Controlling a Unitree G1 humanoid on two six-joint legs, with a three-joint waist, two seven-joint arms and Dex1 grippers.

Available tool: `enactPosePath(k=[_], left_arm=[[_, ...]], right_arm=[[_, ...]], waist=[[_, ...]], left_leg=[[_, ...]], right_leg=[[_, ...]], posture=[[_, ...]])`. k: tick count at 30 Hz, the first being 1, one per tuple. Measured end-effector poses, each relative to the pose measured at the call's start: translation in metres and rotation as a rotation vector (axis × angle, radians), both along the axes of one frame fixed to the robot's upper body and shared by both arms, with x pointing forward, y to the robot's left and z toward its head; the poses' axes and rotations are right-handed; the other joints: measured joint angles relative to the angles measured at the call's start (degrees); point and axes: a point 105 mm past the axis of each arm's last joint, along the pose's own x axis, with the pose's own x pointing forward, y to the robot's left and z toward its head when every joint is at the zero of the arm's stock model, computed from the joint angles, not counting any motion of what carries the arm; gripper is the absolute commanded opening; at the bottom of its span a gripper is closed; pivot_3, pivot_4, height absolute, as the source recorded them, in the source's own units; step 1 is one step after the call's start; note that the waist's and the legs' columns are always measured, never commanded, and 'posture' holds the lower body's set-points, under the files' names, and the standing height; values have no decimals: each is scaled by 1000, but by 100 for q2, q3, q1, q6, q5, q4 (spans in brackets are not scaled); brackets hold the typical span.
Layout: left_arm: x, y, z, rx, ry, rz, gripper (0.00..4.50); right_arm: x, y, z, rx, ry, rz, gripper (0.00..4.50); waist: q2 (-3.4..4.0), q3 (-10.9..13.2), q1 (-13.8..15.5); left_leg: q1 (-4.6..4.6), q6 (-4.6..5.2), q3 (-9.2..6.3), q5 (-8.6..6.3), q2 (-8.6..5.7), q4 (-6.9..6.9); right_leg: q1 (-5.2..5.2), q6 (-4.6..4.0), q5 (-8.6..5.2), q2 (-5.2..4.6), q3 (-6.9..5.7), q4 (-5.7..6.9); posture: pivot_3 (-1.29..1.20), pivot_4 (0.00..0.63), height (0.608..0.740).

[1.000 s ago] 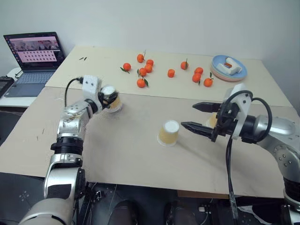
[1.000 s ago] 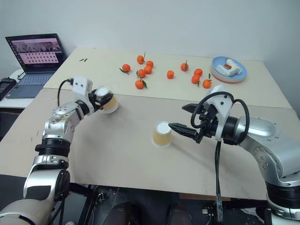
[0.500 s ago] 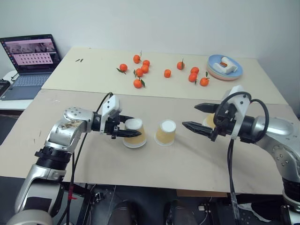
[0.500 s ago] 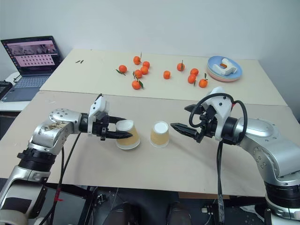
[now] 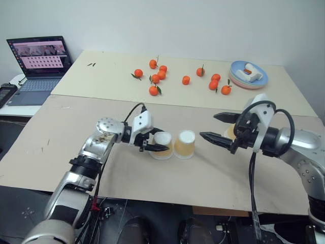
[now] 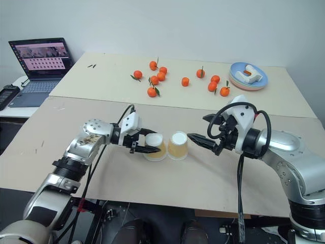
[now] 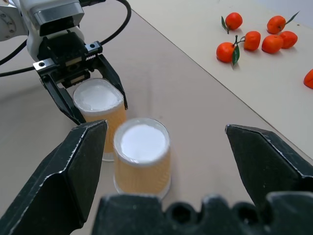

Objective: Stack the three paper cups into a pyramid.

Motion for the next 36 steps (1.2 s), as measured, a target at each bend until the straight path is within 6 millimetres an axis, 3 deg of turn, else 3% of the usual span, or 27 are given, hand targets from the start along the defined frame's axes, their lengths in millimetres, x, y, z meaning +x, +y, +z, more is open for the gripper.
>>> enactPosePath(k=[7, 9, 10, 12, 13, 17, 21, 29, 32, 36], left_arm=[[0, -3, -1, -5, 1, -11, 2389], [0, -3, 0, -5, 5, -11, 3361], [0, -3, -1, -4, 11, -10, 3500], [0, -2, -3, 6, 25, -5, 4390], [0, -2, -4, 10, 25, -4, 4453], [-1, 2, 0, 15, 35, -2, 4453], [-7, 10, 21, 12, 8, -15, 4453], [-35, 38, 74, -20, 3, -15, 4453], [-41, 42, 81, -40, 13, 16, 4453], [-48, 43, 83, -62, 35, 43, 4453]], right_arm=[[-1, 0, 1, -1, -4, 1, 4500], [-1, 0, 0, -2, -3, -4, 4500], [-1, 0, 0, -2, -3, -5, 4500], [-1, -1, 0, -2, -1, -6, 4500], [-1, -1, 0, -2, -1, -6, 4500], [-1, -1, 0, -1, 0, -5, 4500], [-2, -4, -1, -7, 6, -6, 4500], [-37, -47, 6, 37, 76, -33, 4500], [-41, -68, -16, -57, 157, -138, 4500], [-14, -102, -57, -194, 212, -379, 4500]], waist=[[0, 0, -2], [0, 0, -2], [0, 0, -4], [-1, 0, -12], [-1, 1, -16], [-1, 1, -24], [-1, 1, -22], [-1, 1, -4], [-2, 1, -6], [-2, 2, -54]], left_leg=[[0, 0, -1, 0, 1, 0], [0, 1, -2, 0, 1, 0], [0, 0, -2, 0, 1, 0], [-3, 0, -2, 0, 1, 0], [-4, 1, -2, 0, 1, -1], [-6, 0, -2, 0, 2, -3], [-7, 0, -2, 0, 2, -2], [-4, 2, -10, -1, 3, -8], [8, 2, -13, -2, 5, -8], [12, 4, -8, 0, 4, -1]], right_leg=[[0, 0, 0, 0, 0, 0], [0, 0, 0, -1, 0, 0], [0, 0, 0, 0, 0, 0], [-4, 0, 0, 0, 0, 0], [-6, 0, 0, 0, 0, 0], [-8, 0, 0, 1, -1, -2], [-8, 0, 0, 1, 0, -2], [1, 1, -1, 2, -1, -11], [13, 2, -2, 2, 1, -10], [8, 27, -14, -1, 14, -1]], posture=[[0, 150, 703], [0, 150, 703], [0, 150, 703], [0, 150, 703], [0, 150, 703], [0, 150, 703], [0, 150, 703], [0, 150, 703], [0, 150, 703], [0, 150, 703]])
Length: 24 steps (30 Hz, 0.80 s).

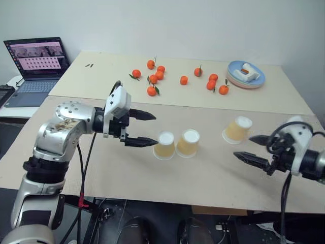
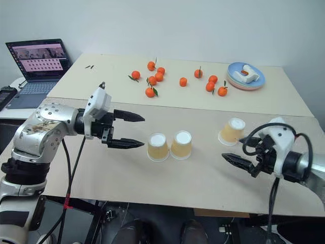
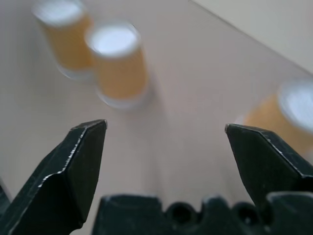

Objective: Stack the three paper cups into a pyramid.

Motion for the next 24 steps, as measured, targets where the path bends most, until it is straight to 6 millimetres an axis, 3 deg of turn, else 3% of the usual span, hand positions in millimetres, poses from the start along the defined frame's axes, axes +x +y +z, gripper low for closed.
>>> enactPosePath(k=[3, 6, 11, 18, 24], left_arm=[[-5, -3, 2, -10, 9, -9, 4453], [-5, -4, 3, -11, 7, 0, 4453], [-6, 0, -2, 3, 28, 17, 4453], [-7, 3, -8, 27, 29, 22, 4453], [-5, 4, -11, 40, 30, 31, 4453]], right_arm=[[30, -24, -23, -60, -29, -179, 4500], [44, -27, -35, -55, -50, -220, 4500], [70, -12, -22, 66, -145, -207, 4500], [84, 0, -20, 218, -150, -183, 4500], [98, -3, -12, 268, -187, -211, 4500]], waist=[[4, 2, -49], [8, 4, -58], [13, 8, -103], [15, 9, -63], [16, 9, -88]], left_leg=[[3, -1, 8, 2, 1, -1], [1, -3, 10, 3, 0, -7], [-4, -3, 15, 3, -2, -8], [-8, -3, 13, 3, -5, -8], [-7, -3, 14, 3, -4, -8]], right_leg=[[-7, -2, 1, -1, 9, 9], [-13, -18, 6, 2, 7, 14], [-14, -17, 5, 3, 7, 10], [-14, -17, 5, 1, 3, 8], [-15, -18, 5, 3, 3, 10]], posture=[[0, 150, 703], [0, 150, 703], [0, 150, 703], [0, 150, 703], [0, 150, 703]])
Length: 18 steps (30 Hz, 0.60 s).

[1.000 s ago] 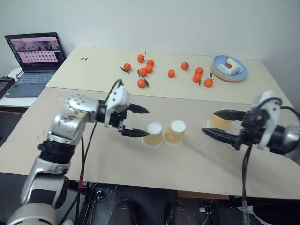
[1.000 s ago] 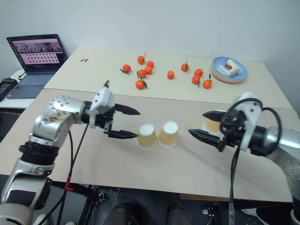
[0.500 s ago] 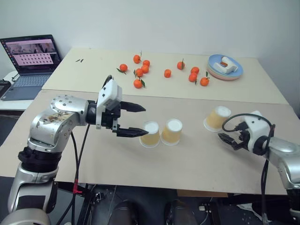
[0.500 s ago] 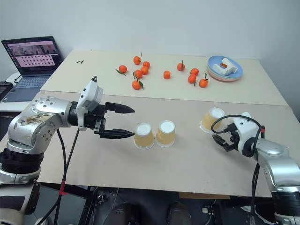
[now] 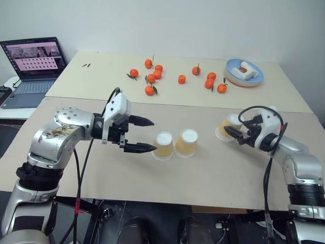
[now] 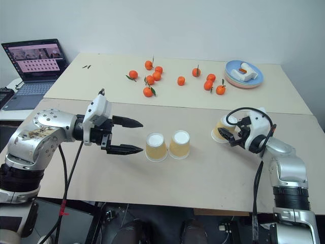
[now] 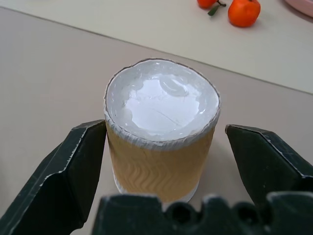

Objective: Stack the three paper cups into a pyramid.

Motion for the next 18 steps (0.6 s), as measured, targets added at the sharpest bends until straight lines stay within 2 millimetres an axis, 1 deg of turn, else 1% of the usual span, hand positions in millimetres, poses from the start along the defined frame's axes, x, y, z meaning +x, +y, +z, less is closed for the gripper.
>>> enactPosePath(k=[3, 13, 17, 18], left_arm=[[0, 0, -1, 0, 0, 1, 4453], [0, 2, -5, 5, 15, 13, 4453], [0, 3, -5, 5, 13, 15, 4500], [0, 2, -5, 5, 13, 16, 4500]], right_arm=[[8, 3, 1, 33, -10, -6, 4500], [15, 6, 6, 45, -32, -2, 4500], [15, 5, 5, 43, -26, -5, 3517], [15, 5, 4, 40, -24, -6, 3064]], waist=[[0, 0, -11], [2, 1, 0], [2, 1, -3], [3, 1, -4]], left_leg=[[0, 0, 1, 0, 0, 0], [0, 0, 2, 0, 0, 0], [0, 0, 2, 0, 0, 0], [0, 0, 2, 0, 1, -1]], right_leg=[[-2, 0, 0, 0, 1, 2], [-2, 0, 0, -1, 2, 2], [-2, 0, 0, -1, 2, 2], [-3, 0, 0, 0, 2, 2]], posture=[[0, 150, 703], [0, 150, 703], [0, 150, 703], [0, 150, 703]])
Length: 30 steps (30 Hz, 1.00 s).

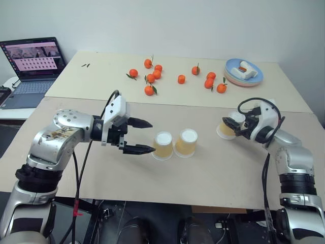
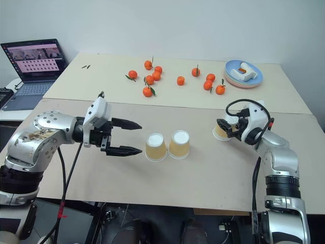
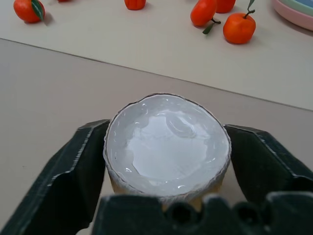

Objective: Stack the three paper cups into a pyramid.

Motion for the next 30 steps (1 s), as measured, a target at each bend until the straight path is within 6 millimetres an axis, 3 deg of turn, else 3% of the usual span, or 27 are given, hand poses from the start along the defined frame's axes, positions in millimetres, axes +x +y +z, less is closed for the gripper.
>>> enactPosePath(k=[2, 10, 12, 14, 15, 17, 21, 24, 30], left_arm=[[0, 0, 0, 0, -1, 0, 4500], [0, 0, 0, -1, -3, 0, 4500], [0, 0, 0, -1, -6, 0, 4500], [0, -1, 0, 2, -7, -1, 4500], [0, -1, -2, 6, -4, -5, 4500], [0, -2, -3, 9, 0, -7, 4500], [0, -3, -4, 9, 6, -13, 4500], [-1, -5, -5, 11, 10, -22, 4500], [-1, 6, -3, 40, 5, -3, 4500]], right_arm=[[0, 0, 0, -2, 0, 3, 2799], [0, 1, 3, -14, -12, 6, 2799], [0, 8, 14, -20, -38, 32, 2799], [0, 27, 47, -13, -109, 116, 2799], [-3, 39, 77, -19, -177, 178, 2799], [-14, 59, 116, -10, -239, 305, 2799], [-64, 120, 173, -51, -293, 751, 2799], [-101, 150, 188, -94, -304, 1030, 2799], [-112, 174, 167, -126, -166, 1222, 2799]], waist=[[0, 0, -1], [2, 1, -1], [15, 10, -2], [42, 26, -21], [48, 29, -30], [51, 31, -23], [57, 35, -13], [53, 33, 9], [50, 33, 7]], left_leg=[[0, 0, 0, 0, 0, 0], [0, 0, 0, 0, 0, 0], [-1, 0, 1, 0, -1, 1], [-3, 0, 8, 0, -1, 2], [-2, 0, 11, 0, 3, -1], [-5, 0, 12, 0, 5, -3], [-11, 0, 18, 0, 5, -5], [-11, 0, 15, -1, 4, -5], [-11, 1, 12, 0, 0, 3]], right_leg=[[1, 0, 0, 0, 0, 0], [0, 0, 0, 0, 1, 0], [-2, 0, 0, 0, 2, 1], [-11, -1, 1, -1, 12, 8], [-18, -1, 0, 3, 15, 15], [-23, -3, -1, 6, 14, 15], [-33, -4, 0, 6, 18, 10], [-25, -4, 0, 6, 11, 5], [-21, -8, 5, -2, 7, 6]], posture=[[0, 150, 703], [0, 150, 703], [0, 150, 703], [0, 150, 703], [0, 150, 703], [0, 150, 703], [0, 150, 703], [0, 150, 703], [0, 150, 703]])
